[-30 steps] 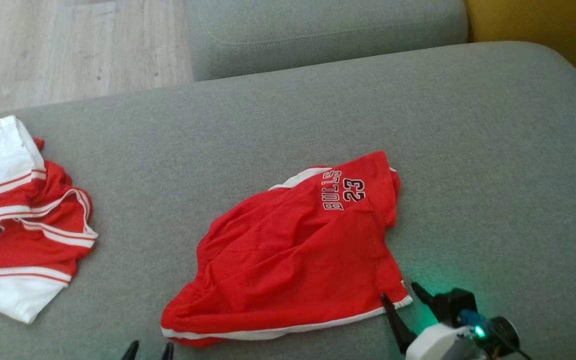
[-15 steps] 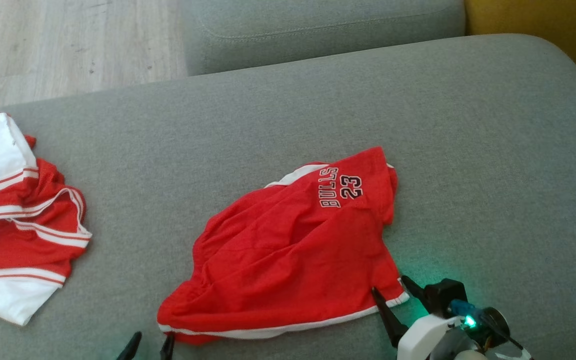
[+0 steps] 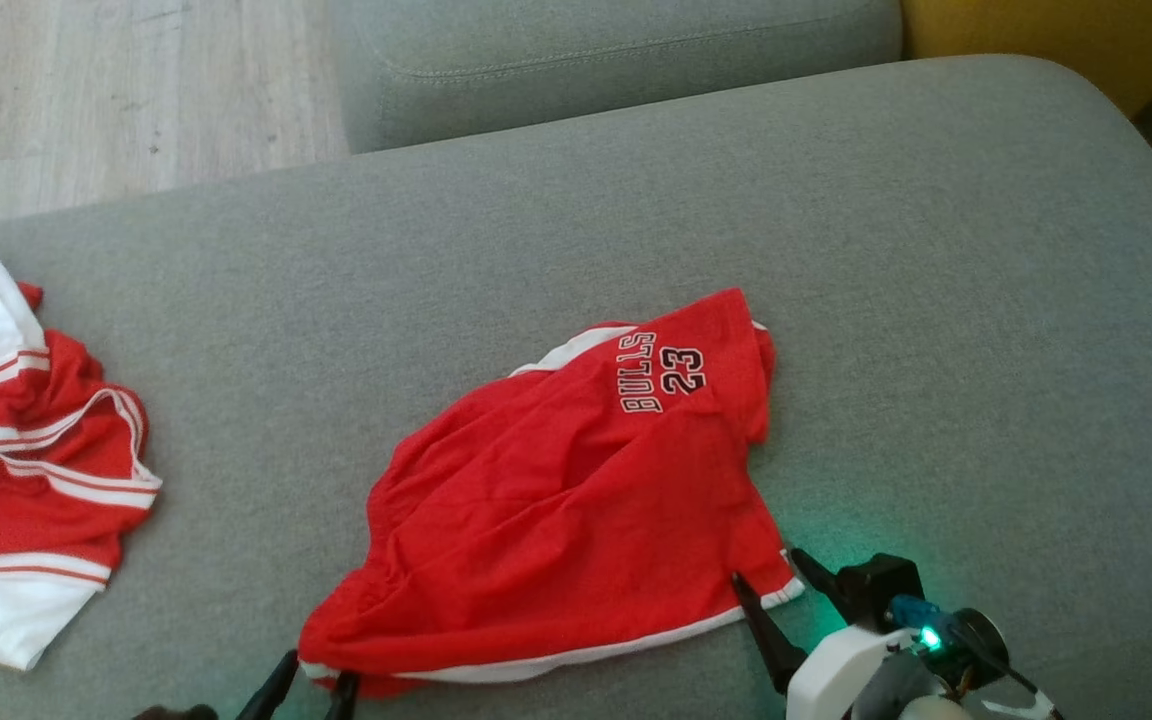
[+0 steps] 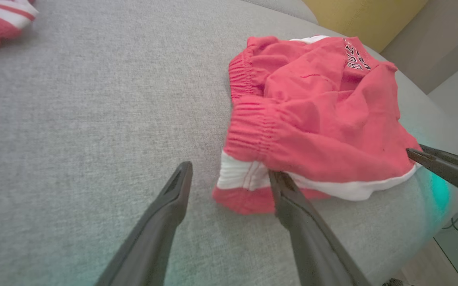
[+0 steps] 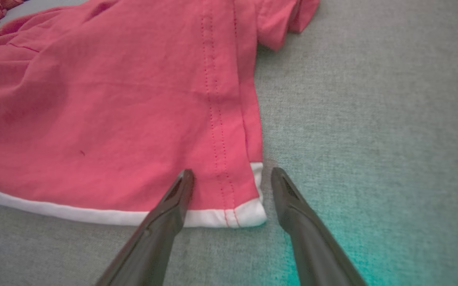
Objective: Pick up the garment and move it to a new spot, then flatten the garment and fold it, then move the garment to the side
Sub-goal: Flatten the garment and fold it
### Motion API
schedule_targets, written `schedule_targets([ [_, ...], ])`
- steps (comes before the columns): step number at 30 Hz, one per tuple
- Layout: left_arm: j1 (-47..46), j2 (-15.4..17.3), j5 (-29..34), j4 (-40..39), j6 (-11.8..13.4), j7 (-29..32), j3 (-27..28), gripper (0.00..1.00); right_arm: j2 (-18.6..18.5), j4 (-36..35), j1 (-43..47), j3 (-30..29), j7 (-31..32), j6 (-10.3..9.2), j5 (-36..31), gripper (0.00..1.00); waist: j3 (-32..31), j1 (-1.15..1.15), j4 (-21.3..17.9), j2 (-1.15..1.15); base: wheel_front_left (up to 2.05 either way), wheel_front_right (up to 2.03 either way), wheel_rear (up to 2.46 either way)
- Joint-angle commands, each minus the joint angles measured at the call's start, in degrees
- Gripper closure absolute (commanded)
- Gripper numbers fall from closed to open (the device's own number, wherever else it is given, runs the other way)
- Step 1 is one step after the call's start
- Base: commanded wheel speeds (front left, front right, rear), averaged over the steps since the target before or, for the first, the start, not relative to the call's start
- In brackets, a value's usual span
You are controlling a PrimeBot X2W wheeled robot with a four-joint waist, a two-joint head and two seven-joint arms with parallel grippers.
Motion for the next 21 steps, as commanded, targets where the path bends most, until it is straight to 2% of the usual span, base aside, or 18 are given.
schedule_targets([
  [1,-2.08,2.22,-1.52,-2.57,0.09,0.26,1.01,0.00,-0.15,0.18,-1.18,1.41,0.38,-0.04,0.52,0.00,-0.02,0.00,-0.26,0.00,0.00,0.00,0.00],
  [12,-3.29,6.64,-8.17,-6.41,0.09,2.62,-2.63,0.00,-0.15,0.71,-1.57,1.89,0.20,-0.04,1.01,0.00,-0.05,0.00,-0.96,0.00,0.00,0.00,0.00],
  [13,-3.47,6.88,-8.47,-6.31,0.09,2.63,-2.95,0.13,-0.15,0.76,-1.65,2.03,0.24,-0.04,1.10,0.00,-0.05,0.00,-1.11,0.00,0.00,0.00,0.00],
  [15,-3.74,7.12,-9.35,-6.25,0.09,2.39,-3.50,0.55,-0.15,1.01,-1.62,2.31,0.79,-0.04,1.69,0.00,-0.03,0.00,-1.35,0.00,0.00,0.00,0.00],
  [16,-3.87,7.27,-9.81,-6.24,0.09,2.36,-3.86,0.69,-0.15,1.17,-1.52,2.89,1.37,-0.04,2.29,0.24,-0.03,0.00,-1.44,0.00,0.00,0.00,0.00],
  [17,-4.00,7.45,-10.12,-6.19,0.09,2.25,-4.17,0.90,-0.15,1.25,-1.45,3.52,1.89,-0.04,3.00,0.82,-0.05,0.00,-1.51,0.00,0.00,0.00,0.00],
  [18,-4.10,7.60,-10.40,-6.17,0.09,2.10,-4.51,1.00,-0.15,1.24,-1.38,3.96,2.32,-0.04,3.94,1.00,-0.07,0.00,-1.59,0.00,0.00,0.00,0.00],
  [21,-3.83,8.55,-11.27,-6.99,0.09,1.83,-5.80,1.00,-0.54,-0.02,-1.29,2.63,4.39,-0.04,7.53,1.00,-0.38,0.00,-2.01,0.00,0.00,0.00,0.00],
])
